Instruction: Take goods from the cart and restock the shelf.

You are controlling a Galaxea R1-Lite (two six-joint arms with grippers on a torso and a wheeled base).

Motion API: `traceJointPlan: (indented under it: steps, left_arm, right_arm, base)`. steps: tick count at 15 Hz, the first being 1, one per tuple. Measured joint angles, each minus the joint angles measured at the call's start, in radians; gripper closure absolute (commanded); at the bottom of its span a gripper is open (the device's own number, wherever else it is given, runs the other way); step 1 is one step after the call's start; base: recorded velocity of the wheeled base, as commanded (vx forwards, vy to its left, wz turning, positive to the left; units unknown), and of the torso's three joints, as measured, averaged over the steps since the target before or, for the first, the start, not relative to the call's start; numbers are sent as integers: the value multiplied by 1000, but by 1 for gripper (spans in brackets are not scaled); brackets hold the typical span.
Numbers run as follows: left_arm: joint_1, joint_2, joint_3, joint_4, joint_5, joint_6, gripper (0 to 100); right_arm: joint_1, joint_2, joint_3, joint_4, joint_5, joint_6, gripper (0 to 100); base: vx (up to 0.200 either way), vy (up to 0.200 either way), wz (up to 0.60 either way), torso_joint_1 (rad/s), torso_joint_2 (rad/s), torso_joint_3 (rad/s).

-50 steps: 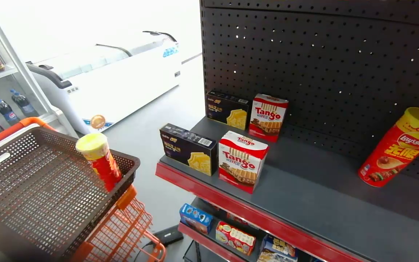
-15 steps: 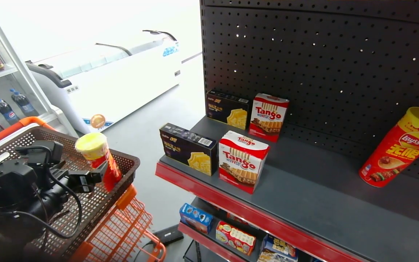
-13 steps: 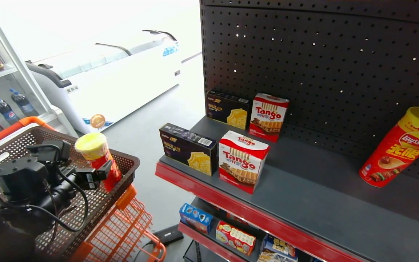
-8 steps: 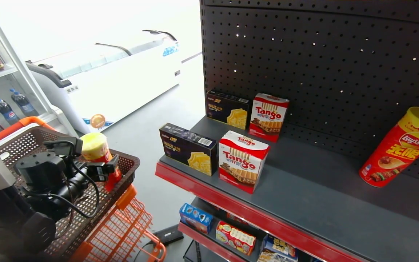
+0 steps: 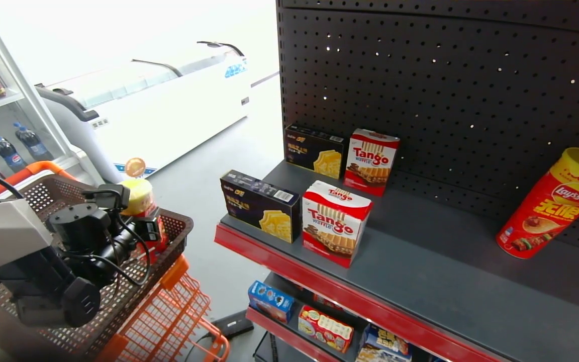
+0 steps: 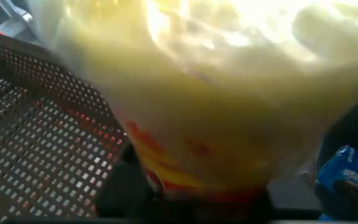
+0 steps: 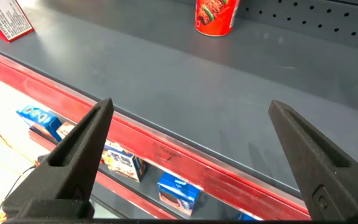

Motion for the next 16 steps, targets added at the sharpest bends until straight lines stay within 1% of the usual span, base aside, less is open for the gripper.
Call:
traceJointPlan:
  steps: [2, 4, 6, 8, 11, 12, 14, 16]
  left_arm:
    - [-2, 5, -10, 3, 0, 10, 100]
    - [-7, -12, -12, 6, -1, 12, 100]
    - [-10, -60, -14, 40, -1, 23, 100]
    - [-10, -136, -24, 120, -20, 29, 100]
    - [-10, -281, -41, 269, -70, 31, 100]
    - [-13, -328, -47, 304, -84, 30, 100]
    - [-32, -412, -66, 341, -97, 30, 100]
    - [-77, -484, -77, 414, -96, 30, 100]
  right_arm:
    - [0, 0, 0, 0, 0, 0, 0]
    - [0, 0, 0, 0, 0, 0, 0]
    - [0, 0, 0, 0, 0, 0, 0]
    - [0, 0, 0, 0, 0, 0, 0]
    - [0, 0, 0, 0, 0, 0, 0]
    - [0, 0, 0, 0, 0, 0, 0]
    - [0, 0, 0, 0, 0, 0, 0]
    - [0, 0, 0, 0, 0, 0, 0]
  base:
    - [0, 0, 0, 0, 0, 0]
    - [0, 0, 0, 0, 0, 0]
    - [0, 0, 0, 0, 0, 0]
    - [0, 0, 0, 0, 0, 0]
    - [0, 0, 0, 0, 0, 0]
    - [0, 0, 0, 0, 0, 0]
    - [0, 0, 0, 0, 0, 0]
    - [0, 0, 0, 0, 0, 0]
